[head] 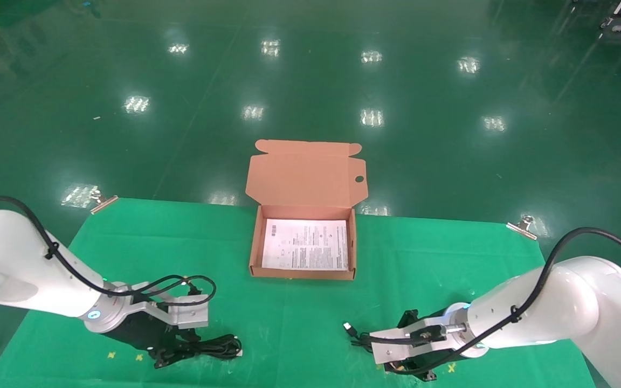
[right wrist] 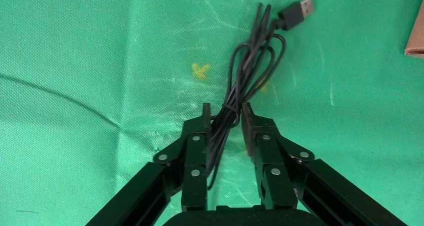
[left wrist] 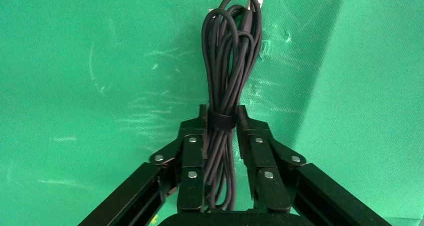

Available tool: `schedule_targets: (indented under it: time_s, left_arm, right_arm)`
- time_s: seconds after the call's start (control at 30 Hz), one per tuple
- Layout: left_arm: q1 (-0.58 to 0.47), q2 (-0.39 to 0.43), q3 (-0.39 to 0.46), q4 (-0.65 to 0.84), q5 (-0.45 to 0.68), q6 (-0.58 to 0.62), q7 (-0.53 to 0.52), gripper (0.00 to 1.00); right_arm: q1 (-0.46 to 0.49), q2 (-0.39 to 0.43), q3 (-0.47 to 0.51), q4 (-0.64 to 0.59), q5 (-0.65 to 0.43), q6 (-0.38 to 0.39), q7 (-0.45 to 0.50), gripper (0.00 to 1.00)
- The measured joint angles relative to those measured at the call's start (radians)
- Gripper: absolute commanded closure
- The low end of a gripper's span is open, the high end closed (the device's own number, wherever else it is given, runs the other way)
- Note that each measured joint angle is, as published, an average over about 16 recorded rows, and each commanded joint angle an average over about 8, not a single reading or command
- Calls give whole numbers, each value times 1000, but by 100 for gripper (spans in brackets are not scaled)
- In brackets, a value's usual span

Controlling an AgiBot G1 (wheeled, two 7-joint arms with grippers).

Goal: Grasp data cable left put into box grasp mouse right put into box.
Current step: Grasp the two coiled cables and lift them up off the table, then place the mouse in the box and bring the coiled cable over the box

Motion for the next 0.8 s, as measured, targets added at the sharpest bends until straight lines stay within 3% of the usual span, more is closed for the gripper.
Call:
schedule_targets:
  time_s: [0.5,0.8]
  left_arm:
    - [-6,-5,0,-11,2,-3,9,100]
    - [-53,-55,-2,-102,17,-11,26,100]
  right_arm:
    - [5,2,1,-1,-1,-7,9,100]
    - [75,47,38,31,-9,-18,101,100]
